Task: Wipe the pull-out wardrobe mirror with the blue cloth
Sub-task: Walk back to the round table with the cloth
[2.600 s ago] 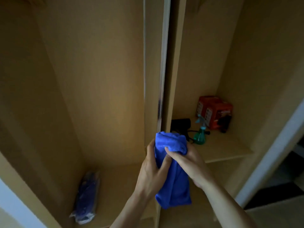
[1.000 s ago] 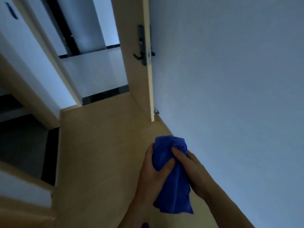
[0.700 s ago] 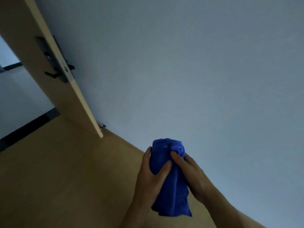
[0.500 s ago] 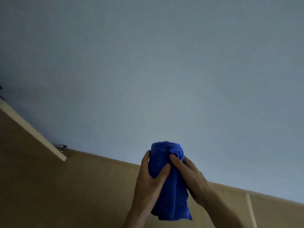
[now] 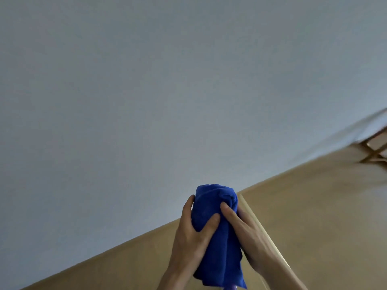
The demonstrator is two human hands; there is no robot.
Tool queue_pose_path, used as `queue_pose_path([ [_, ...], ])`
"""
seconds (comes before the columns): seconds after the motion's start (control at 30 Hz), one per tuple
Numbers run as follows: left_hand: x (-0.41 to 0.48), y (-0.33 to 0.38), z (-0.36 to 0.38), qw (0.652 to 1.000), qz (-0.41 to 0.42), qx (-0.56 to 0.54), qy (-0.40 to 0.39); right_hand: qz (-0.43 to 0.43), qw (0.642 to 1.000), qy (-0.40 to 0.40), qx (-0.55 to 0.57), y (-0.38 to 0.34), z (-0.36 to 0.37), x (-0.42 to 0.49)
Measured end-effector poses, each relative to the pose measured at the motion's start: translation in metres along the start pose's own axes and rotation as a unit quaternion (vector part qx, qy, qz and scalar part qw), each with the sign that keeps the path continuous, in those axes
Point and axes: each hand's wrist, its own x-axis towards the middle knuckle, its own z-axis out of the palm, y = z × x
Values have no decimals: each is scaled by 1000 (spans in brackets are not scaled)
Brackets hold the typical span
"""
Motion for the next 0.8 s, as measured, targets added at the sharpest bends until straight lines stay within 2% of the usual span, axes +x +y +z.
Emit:
queue_pose_path([
  [0.2, 41, 32, 87, 997, 24, 30, -63, -20, 997, 66, 29, -19, -88, 21],
  [0.33, 62, 48, 144, 993, 38, 36, -102, -42, 995, 81, 45, -34, -143, 26],
  [0.47, 77, 62, 201, 985, 51, 41, -158, -56, 986, 144, 58, -44, -196, 24],
  [0.8, 118, 77, 301, 957, 67, 87, -267, -67, 956, 263, 114, -49, -277, 30],
])
